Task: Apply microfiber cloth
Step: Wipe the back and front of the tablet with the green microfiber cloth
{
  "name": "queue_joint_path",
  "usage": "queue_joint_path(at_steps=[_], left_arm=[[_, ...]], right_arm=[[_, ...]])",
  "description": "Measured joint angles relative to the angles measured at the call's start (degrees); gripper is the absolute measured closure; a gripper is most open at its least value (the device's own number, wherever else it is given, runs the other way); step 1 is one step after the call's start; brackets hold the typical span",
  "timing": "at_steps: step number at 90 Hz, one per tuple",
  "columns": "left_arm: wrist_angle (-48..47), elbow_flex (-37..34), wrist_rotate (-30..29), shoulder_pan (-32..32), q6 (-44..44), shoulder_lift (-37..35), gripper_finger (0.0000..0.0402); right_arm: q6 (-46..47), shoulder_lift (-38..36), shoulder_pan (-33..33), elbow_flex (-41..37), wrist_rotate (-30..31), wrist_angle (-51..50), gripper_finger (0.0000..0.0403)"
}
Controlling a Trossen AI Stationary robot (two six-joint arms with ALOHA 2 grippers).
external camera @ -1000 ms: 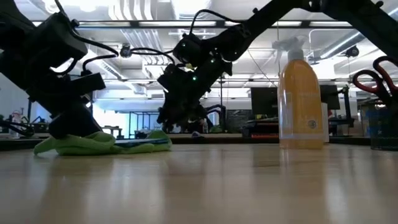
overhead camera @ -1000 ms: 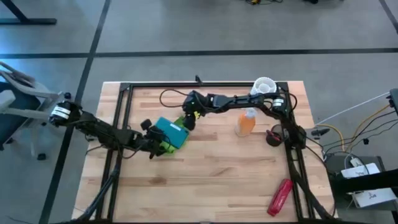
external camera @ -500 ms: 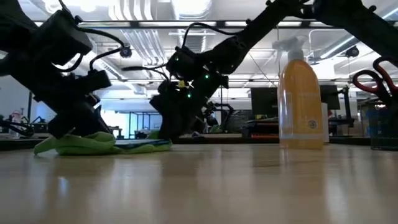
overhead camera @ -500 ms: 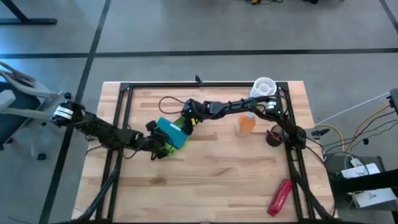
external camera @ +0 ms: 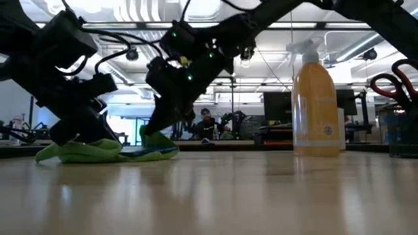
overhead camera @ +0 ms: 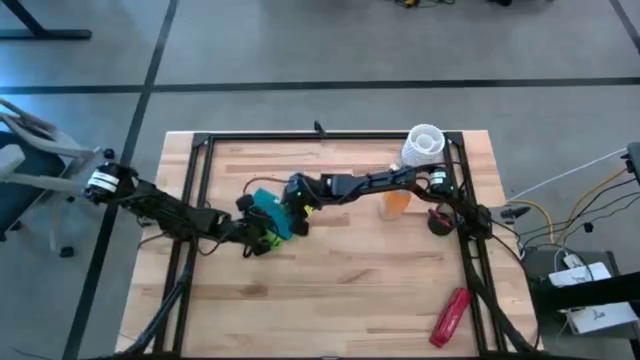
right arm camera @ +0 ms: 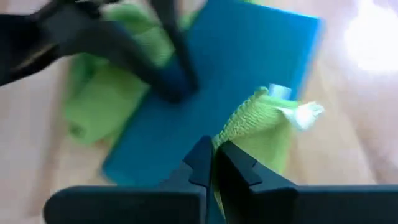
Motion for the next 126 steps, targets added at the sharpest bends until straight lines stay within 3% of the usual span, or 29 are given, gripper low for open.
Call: queue_joint_path(at_steps=[30,44,69,103,114,126], left_arm=[[2.1,-0.2,0.1,-0.1,-0.3,0.1,0.0342],[3.8,-0.3,-0.7,-0.1,0.5,0.2,0.0342],[5.5,-0.3,-0.7,-0.4,2.0,-0.4,0.0342],[-0.1,-0.2,-2.7,-1.4,9.2,-17.0,0.0342],[-8.4,-0.2,1.4,-1.6,2.7,-22.0,0.0342],[-19.4,-0.5,6.4,-1.6,-14.9,-24.7,0.0342]], right_arm=[[9.6,0.4,1.5,-4.9,-0.8,3.5,0.0403],[9.9,0.3,1.9,-6.9,-5.3,6.4,0.0403],[7.3,0.2,3.2,-7.4,-5.9,5.0,0.0403],[2.4,0.1,4.1,-7.5,-7.6,4.1,0.0403],[2.2,0.1,4.2,-7.5,-7.4,4.2,0.0403],[0.3,0.1,4.6,-7.6,-6.8,4.3,0.0403]])
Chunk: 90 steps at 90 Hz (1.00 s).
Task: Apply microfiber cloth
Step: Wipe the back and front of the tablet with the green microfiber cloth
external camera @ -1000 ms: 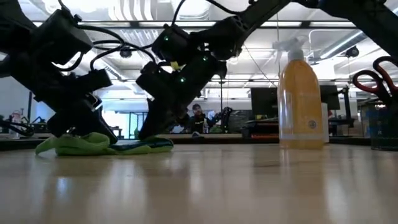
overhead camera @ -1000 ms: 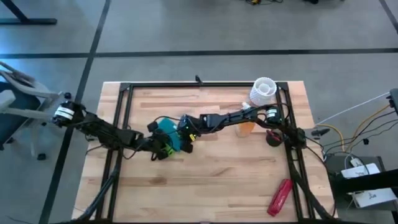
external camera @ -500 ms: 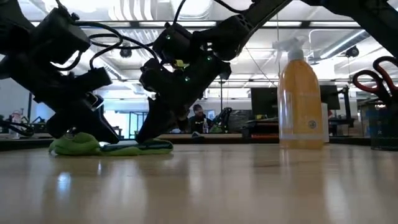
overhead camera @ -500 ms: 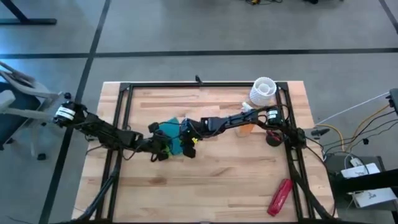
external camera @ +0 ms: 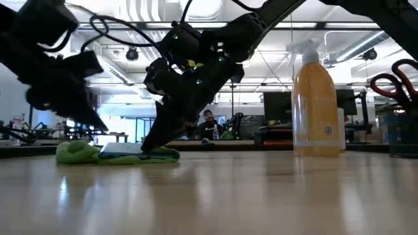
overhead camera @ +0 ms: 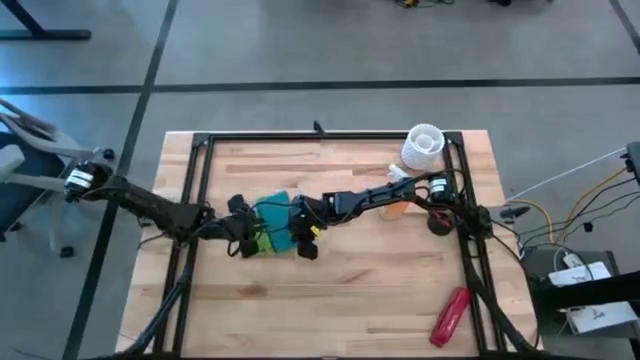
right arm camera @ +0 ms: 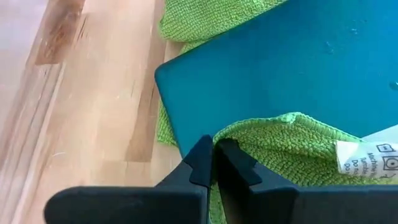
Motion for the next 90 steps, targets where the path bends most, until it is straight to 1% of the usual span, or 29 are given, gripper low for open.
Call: queue_joint_path(at_steps=[7,12,19,27,41,55,66,71,76,84,90], left_arm=[[-1.0,-1.9,1.0,0.0,-6.4,0.7,0.0342],[-0.2,-3.3,2.9,0.0,-8.6,1.9,0.0342],[3.1,-4.6,4.6,0.0,-10.3,4.1,0.0342],[7.9,-5.9,4.6,0.0,-9.7,6.8,0.0342],[18.3,-6.3,3.0,0.2,-4.9,12.7,0.0342],[26.5,-5.9,-0.9,0.1,-4.6,19.4,0.0343],[31.6,-5.1,-3.1,0.2,-1.7,23.5,0.0343],[35.4,-4.5,-3.4,0.2,0.9,24.9,0.0343],[37.2,-3.8,-2.8,0.2,3.2,26.1,0.0343],[36.6,-2.3,-2.7,0.3,5.8,27.2,0.0343],[36.3,-1.7,-2.7,0.3,6.7,27.6,0.0343]], right_arm=[[-1.5,0.7,0.2,0.0,-0.1,0.5,0.0403],[-1.5,0.9,0.4,0.0,-0.4,0.9,0.0403],[-1.3,0.9,0.5,0.0,-0.4,1.1,0.0403],[-2.5,1.0,0.7,0.0,-0.6,2.4,0.0403],[-4.9,1.9,1.0,-0.1,-1.7,6.8,0.0403],[-6.3,2.1,2.4,-0.1,-6.5,7.0,0.0403],[-8.0,2.3,3.8,-0.1,-6.8,9.1,0.0403],[-8.0,2.4,3.8,-0.1,-5.0,10.5,0.0403],[-8.0,2.3,3.7,-0.1,-0.2,10.9,0.0403],[-7.9,2.2,3.5,-0.1,6.1,10.4,0.0403],[-7.8,2.2,3.3,-0.1,7.5,10.7,0.0403]])
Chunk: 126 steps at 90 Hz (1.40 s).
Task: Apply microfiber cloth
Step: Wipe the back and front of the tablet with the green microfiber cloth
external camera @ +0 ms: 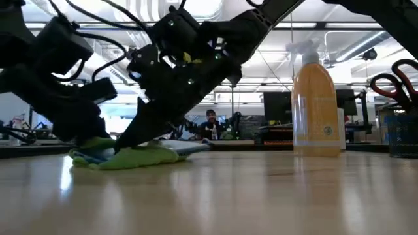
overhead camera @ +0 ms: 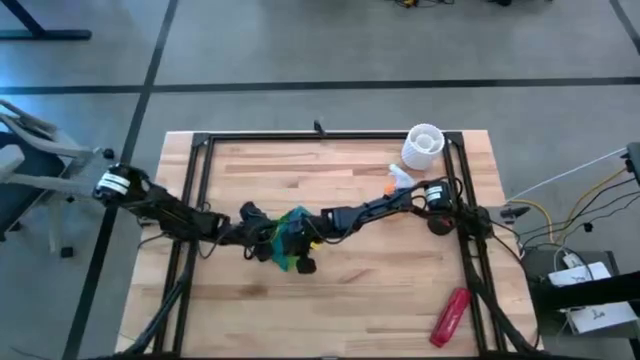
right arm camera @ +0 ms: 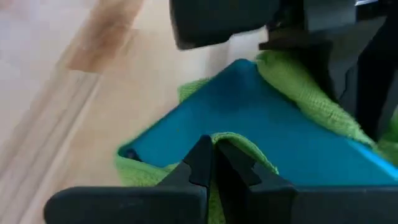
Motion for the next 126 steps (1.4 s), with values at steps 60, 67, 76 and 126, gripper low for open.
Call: queue_joint_path(at_steps=[60,67,76,126], left_arm=[[-6.5,0.1,0.4,-0.2,7.1,-6.0,0.0361],[-6.4,0.5,0.4,-0.2,8.3,-8.4,0.0368],[-7.1,0.4,0.1,-0.3,9.0,-10.5,0.0376],[-7.0,-1.0,12.2,-9.7,11.3,-25.0,0.038]], right_arm=[[0.9,0.1,-0.1,0.0,6.1,8.8,0.0403],[0.3,2.1,-0.2,0.0,2.4,8.8,0.0403],[0.3,4.0,-0.3,0.1,-1.5,10.1,0.0403],[1.9,3.3,1.0,-0.2,11.9,8.3,0.0403]])
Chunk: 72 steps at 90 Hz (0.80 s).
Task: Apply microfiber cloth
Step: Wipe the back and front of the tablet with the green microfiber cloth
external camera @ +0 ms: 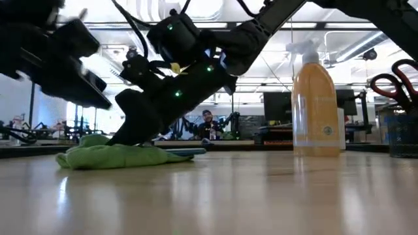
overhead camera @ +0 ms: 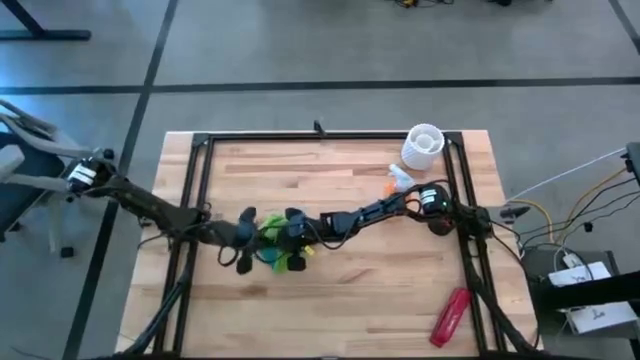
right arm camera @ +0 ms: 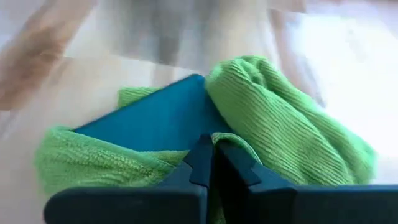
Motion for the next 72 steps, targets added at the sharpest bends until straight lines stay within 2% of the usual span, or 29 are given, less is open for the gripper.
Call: queue_joint_path(at_steps=[14,27,45,72], left_arm=[[17.4,-3.4,-3.5,-5.6,1.4,8.5,0.038],[25.3,-3.5,-8.9,-6.4,-0.3,18.8,0.038],[22.7,-3.5,-17.4,-6.3,-8.0,27.3,0.038],[21.4,-3.3,-17.1,-6.4,-15.8,31.4,0.038]], right_arm=[[4.4,0.0,0.1,0.0,4.9,0.0,0.0403],[8.3,0.0,0.3,0.0,7.1,0.1,0.0403],[7.5,-1.0,1.8,-0.1,5.5,-1.1,0.0403],[4.9,-6.9,2.5,-0.2,5.0,-9.1,0.0402]])
